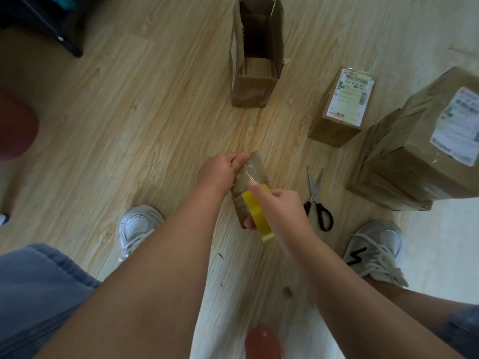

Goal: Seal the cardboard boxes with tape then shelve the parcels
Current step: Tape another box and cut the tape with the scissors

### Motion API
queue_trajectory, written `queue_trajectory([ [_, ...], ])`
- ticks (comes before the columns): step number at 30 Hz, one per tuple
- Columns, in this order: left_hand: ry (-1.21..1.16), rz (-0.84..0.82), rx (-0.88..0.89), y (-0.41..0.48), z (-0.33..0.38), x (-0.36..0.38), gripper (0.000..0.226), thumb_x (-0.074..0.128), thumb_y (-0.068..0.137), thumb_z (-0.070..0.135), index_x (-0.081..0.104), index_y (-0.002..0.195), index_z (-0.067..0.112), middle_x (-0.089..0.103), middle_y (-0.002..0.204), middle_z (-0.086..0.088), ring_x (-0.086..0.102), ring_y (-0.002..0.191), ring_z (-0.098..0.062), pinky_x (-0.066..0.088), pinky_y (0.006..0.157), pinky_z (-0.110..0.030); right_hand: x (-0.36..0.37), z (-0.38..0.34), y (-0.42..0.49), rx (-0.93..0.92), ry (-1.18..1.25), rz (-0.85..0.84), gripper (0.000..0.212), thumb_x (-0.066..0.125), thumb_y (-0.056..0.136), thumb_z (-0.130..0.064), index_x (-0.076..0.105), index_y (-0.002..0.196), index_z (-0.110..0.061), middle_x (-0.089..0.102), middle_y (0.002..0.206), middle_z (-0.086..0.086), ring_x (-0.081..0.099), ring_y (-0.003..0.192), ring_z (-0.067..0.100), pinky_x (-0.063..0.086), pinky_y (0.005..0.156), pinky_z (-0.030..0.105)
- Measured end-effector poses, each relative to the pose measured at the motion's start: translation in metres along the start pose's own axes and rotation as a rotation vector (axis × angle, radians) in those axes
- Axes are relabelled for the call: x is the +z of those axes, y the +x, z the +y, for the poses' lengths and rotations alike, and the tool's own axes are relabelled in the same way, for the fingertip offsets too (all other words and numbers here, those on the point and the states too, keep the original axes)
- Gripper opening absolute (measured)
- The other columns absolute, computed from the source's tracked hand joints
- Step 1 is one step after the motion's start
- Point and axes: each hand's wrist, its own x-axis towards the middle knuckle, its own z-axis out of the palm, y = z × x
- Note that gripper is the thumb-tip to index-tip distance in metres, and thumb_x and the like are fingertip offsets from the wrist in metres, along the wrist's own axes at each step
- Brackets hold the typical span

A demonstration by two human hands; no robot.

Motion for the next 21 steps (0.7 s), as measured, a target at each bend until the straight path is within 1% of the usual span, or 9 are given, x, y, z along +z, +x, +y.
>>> queue_trajectory([
  [1, 0.006, 0.005, 0.004, 0.0, 0.0, 0.0, 0.049, 0.045, 0.097, 0.058, 0.073, 0.108, 0.02, 0.072, 0.097, -0.004, 0.065, 0.091, -0.023, 0.052, 0.082, -0.041, -0.001, 0.002, -0.005, -0.009, 0.027, -0.046, 0.046, 0.063, 0.096, -0.039, 0.069, 0.088, 0.007, 0.071, 0.065, 0.017, 0.068, 0.055, 0.024, 0.056, 0.055, 0.029],
  [3, 0.008, 0.009, 0.009, -0.001, 0.0, 0.0, 0.05, 0.044, 0.097, 0.058, 0.073, 0.108, 0.019, 0.073, 0.097, -0.004, 0.065, 0.091, -0.023, 0.052, 0.081, -0.04, -0.005, 0.008, -0.011, -0.009, 0.089, -0.078, 0.04, 0.062, 0.097, -0.03, 0.067, 0.089, 0.009, 0.067, 0.062, 0.017, 0.065, 0.052, 0.024, 0.055, 0.053, 0.032],
  [5, 0.001, 0.008, 0.009, -0.004, -0.001, 0.001, 0.051, 0.044, 0.098, 0.058, 0.073, 0.104, 0.016, 0.071, 0.091, -0.005, 0.065, 0.087, -0.024, 0.051, 0.077, -0.039, -0.009, 0.011, -0.013, 0.011, 0.109, -0.049, 0.031, 0.06, 0.096, -0.023, 0.066, 0.088, 0.006, 0.065, 0.058, 0.014, 0.063, 0.049, 0.024, 0.055, 0.051, 0.033],
  [7, -0.005, 0.004, -0.002, -0.005, -0.001, 0.002, 0.053, 0.043, 0.098, 0.058, 0.072, 0.099, 0.014, 0.07, 0.087, -0.005, 0.064, 0.084, -0.025, 0.051, 0.075, -0.039, -0.011, 0.009, -0.014, 0.041, 0.073, -0.022, 0.028, 0.06, 0.095, -0.021, 0.064, 0.088, 0.005, 0.064, 0.058, 0.014, 0.062, 0.046, 0.024, 0.052, 0.046, 0.03],
  [11, 0.02, 0.004, -0.001, -0.006, 0.002, -0.001, 0.054, 0.042, 0.099, 0.056, 0.069, 0.091, 0.01, 0.066, 0.081, -0.005, 0.062, 0.08, -0.025, 0.043, 0.067, -0.034, -0.015, 0.012, -0.016, 0.131, -0.094, 0.006, 0.027, 0.059, 0.093, -0.028, 0.059, 0.08, -0.004, 0.066, 0.054, 0.011, 0.062, 0.042, 0.023, 0.048, 0.046, 0.024],
  [13, 0.011, 0.003, 0.001, -0.008, 0.004, -0.002, 0.053, 0.042, 0.099, 0.056, 0.069, 0.091, 0.011, 0.064, 0.079, -0.002, 0.062, 0.079, -0.023, 0.044, 0.068, -0.034, -0.018, 0.021, -0.016, 0.173, -0.161, 0.0, 0.027, 0.058, 0.094, -0.03, 0.057, 0.084, -0.005, 0.067, 0.053, 0.011, 0.062, 0.042, 0.023, 0.048, 0.047, 0.024],
  [16, 0.005, 0.002, -0.004, -0.01, 0.005, -0.002, 0.049, 0.041, 0.099, 0.056, 0.069, 0.093, 0.016, 0.065, 0.08, 0.0, 0.061, 0.078, -0.02, 0.046, 0.071, -0.033, -0.019, 0.037, -0.012, 0.234, -0.154, 0.013, 0.035, 0.06, 0.096, -0.036, 0.058, 0.09, -0.002, 0.068, 0.057, 0.013, 0.065, 0.045, 0.025, 0.054, 0.052, 0.031],
  [19, 0.01, 0.011, 0.001, -0.012, 0.008, -0.002, 0.049, 0.041, 0.099, 0.056, 0.069, 0.092, 0.016, 0.064, 0.078, 0.0, 0.061, 0.077, -0.021, 0.046, 0.071, -0.034, -0.018, 0.047, -0.006, 0.252, -0.161, 0.041, 0.039, 0.061, 0.098, -0.041, 0.056, 0.087, -0.004, 0.069, 0.064, 0.013, 0.064, 0.043, 0.02, 0.05, 0.044, 0.024],
  [21, 0.014, 0.011, -0.001, -0.012, 0.008, -0.003, 0.05, 0.041, 0.1, 0.056, 0.068, 0.091, 0.016, 0.065, 0.077, 0.0, 0.063, 0.075, -0.022, 0.049, 0.071, -0.035, -0.016, 0.052, -0.002, 0.256, -0.157, 0.048, 0.039, 0.06, 0.098, -0.042, 0.056, 0.085, -0.005, 0.068, 0.058, 0.011, 0.064, 0.043, 0.02, 0.05, 0.045, 0.024],
])
